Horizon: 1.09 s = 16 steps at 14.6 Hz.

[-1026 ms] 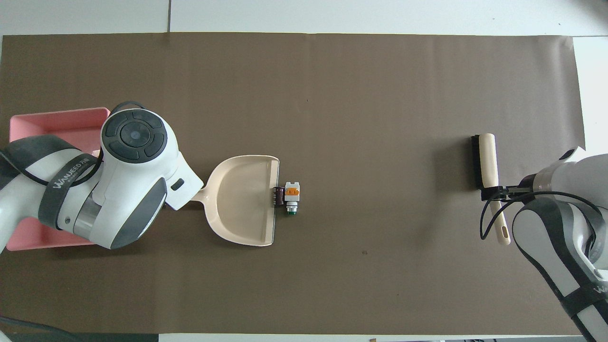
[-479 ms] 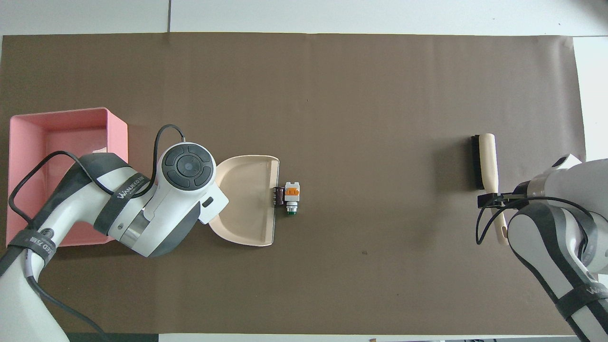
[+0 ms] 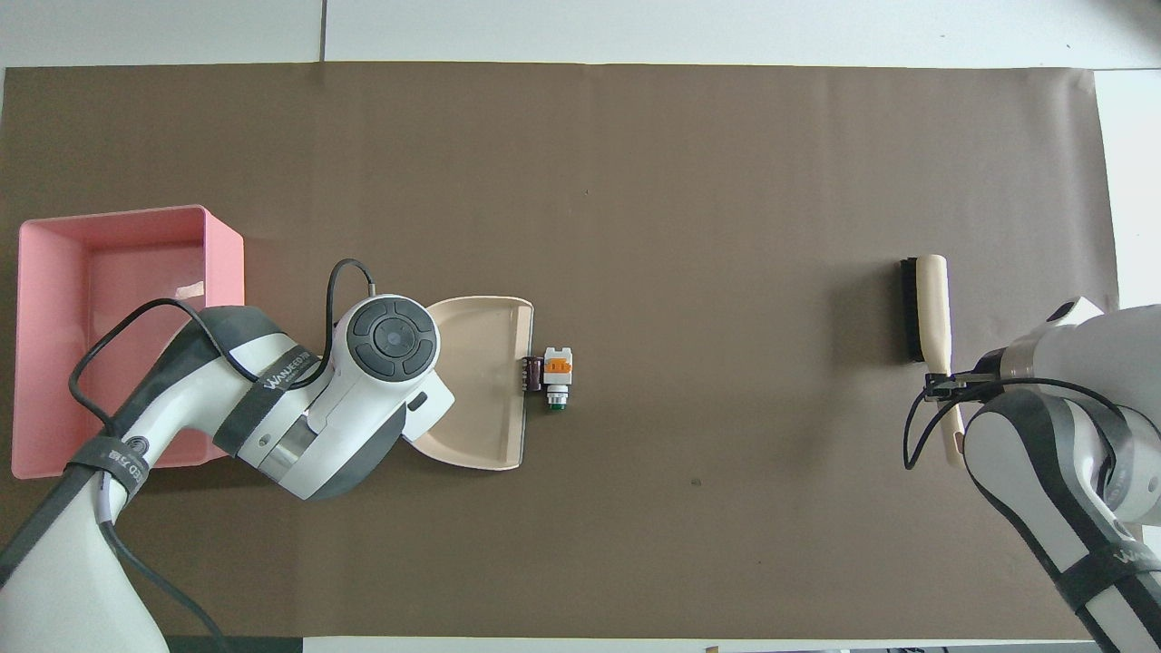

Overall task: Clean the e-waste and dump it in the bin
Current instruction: 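Grasp the dustpan handle with the left gripper while the right gripper lifts the brush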

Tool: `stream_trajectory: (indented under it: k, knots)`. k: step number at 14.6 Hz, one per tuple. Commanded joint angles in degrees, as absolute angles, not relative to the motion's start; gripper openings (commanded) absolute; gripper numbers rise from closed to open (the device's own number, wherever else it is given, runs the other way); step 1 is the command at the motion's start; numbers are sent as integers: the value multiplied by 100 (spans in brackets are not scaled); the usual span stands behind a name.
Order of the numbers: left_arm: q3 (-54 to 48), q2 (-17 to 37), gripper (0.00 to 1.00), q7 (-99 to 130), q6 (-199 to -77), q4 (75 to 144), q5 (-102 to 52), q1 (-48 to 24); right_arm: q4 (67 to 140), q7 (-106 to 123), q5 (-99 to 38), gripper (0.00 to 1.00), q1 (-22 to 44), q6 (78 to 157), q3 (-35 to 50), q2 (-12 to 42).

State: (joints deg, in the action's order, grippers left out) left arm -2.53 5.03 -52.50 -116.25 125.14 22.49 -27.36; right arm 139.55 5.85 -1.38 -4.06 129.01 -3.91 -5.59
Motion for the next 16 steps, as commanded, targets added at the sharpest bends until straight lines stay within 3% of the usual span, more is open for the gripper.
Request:
stream_trajectory:
  k: [1, 2, 3, 7, 13, 16]
  knots:
    - [-193, 387, 63, -5045, -11637, 12639, 2382, -2883, 13940, 703, -351, 0, -370, 12833, -360, -659]
    - [-193, 352, 48, -5045, -11506, 12630, 2382, -2892, 13800, 694, -369, 0, -308, 12641, -360, -650]
    - [-193, 343, 40, -5045, -11487, 12630, 2382, -2892, 13555, 668, -369, 0, -290, 12282, -334, -668]
    - [-193, 343, 28, -5054, -11487, 12586, 2425, -2936, 12780, -32, -360, 0, -246, 11146, 148, -738]
    - [-150, 334, 5, -5282, -11163, 12261, 2549, -2821, 12797, -1545, -369, 0, -237, 11188, 1536, -826]
    - [-123, 352, 0, -5309, -11083, 12182, 2549, -2804, 12928, -2370, -369, 0, 463, 11591, 1802, -721]
